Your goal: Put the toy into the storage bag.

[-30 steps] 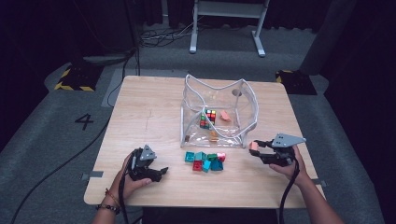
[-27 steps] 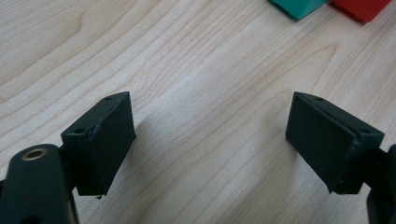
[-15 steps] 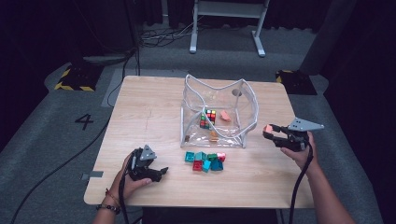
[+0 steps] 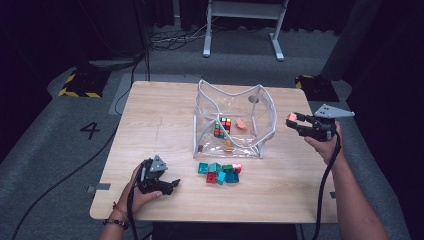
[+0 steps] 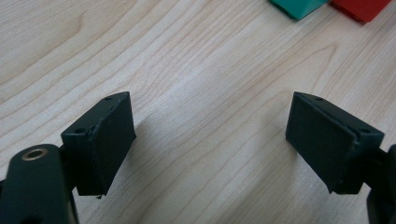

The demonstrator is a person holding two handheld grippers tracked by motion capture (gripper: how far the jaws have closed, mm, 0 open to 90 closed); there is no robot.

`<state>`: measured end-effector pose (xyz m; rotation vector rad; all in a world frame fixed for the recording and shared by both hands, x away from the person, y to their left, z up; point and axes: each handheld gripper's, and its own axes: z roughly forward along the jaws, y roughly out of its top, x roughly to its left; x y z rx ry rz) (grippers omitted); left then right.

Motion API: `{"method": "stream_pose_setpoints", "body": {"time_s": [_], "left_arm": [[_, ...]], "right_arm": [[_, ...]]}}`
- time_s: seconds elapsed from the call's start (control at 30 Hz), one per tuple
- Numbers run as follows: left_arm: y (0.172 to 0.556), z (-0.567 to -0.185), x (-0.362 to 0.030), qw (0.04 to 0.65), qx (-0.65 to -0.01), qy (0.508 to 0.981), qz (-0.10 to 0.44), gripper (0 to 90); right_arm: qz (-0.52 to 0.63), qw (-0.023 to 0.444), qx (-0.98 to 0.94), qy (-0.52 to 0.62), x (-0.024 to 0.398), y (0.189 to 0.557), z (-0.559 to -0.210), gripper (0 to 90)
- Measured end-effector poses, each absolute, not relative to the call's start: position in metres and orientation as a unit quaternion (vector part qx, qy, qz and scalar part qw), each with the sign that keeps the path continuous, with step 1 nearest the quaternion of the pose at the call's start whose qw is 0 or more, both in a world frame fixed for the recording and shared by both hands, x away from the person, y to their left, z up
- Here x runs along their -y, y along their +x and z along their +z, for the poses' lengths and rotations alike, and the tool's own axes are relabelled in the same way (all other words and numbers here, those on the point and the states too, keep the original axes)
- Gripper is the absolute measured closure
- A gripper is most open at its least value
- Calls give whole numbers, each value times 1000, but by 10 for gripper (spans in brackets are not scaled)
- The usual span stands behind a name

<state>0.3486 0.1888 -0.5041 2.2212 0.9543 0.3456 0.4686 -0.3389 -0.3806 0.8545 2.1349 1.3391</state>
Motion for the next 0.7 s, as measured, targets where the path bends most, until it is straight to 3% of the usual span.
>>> {"method": "stream_pose_setpoints", "body": {"time_s": [0.7], "left_arm": [[349,-504,-189,343,-367,854,133,157]], "right_arm": [[488,273,-783,273,312,489,-310,551]]}}
